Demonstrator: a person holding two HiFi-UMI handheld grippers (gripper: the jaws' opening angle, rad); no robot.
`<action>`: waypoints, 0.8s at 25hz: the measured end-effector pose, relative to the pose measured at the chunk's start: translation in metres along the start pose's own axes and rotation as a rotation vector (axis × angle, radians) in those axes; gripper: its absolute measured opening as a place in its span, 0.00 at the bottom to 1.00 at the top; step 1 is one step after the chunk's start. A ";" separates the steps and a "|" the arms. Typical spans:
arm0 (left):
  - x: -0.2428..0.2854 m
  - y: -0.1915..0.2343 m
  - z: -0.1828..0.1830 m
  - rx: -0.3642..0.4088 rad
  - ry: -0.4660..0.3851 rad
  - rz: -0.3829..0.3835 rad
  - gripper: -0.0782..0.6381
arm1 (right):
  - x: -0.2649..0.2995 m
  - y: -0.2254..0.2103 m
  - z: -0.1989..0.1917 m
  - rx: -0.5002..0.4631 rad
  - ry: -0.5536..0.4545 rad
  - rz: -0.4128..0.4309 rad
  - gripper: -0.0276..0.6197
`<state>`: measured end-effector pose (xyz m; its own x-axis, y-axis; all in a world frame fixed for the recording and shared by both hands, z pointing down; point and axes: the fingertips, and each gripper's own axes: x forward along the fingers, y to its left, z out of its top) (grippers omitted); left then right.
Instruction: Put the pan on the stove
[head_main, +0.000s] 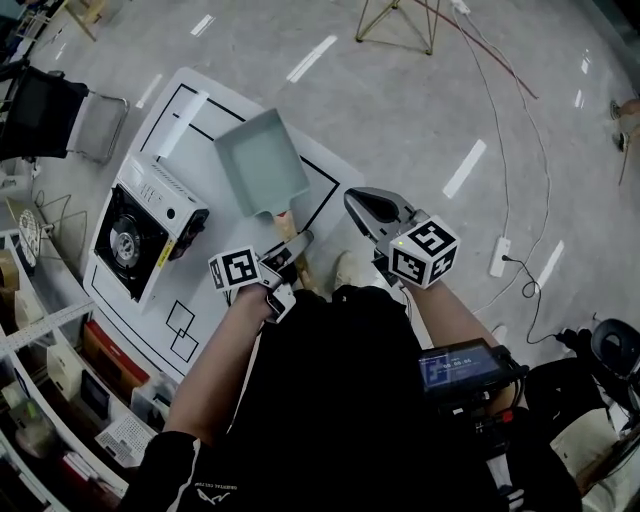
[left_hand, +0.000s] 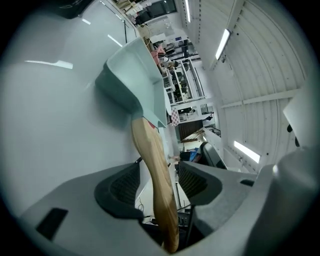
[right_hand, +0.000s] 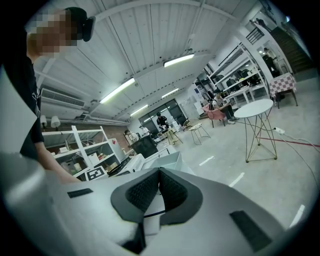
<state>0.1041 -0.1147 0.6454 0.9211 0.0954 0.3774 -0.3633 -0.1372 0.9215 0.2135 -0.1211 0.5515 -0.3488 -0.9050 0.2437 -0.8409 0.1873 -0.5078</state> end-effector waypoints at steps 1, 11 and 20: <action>0.000 0.001 0.001 -0.001 -0.004 0.006 0.45 | 0.000 0.000 0.000 0.002 -0.001 -0.001 0.08; 0.001 -0.002 0.007 -0.090 -0.060 -0.076 0.26 | 0.001 0.001 -0.003 0.009 0.007 -0.003 0.08; -0.004 -0.010 0.009 -0.173 -0.113 -0.168 0.23 | -0.001 0.002 -0.007 0.011 0.019 0.000 0.08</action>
<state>0.1056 -0.1223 0.6338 0.9769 -0.0090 0.2137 -0.2131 0.0426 0.9761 0.2092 -0.1171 0.5557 -0.3562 -0.8978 0.2591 -0.8362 0.1825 -0.5171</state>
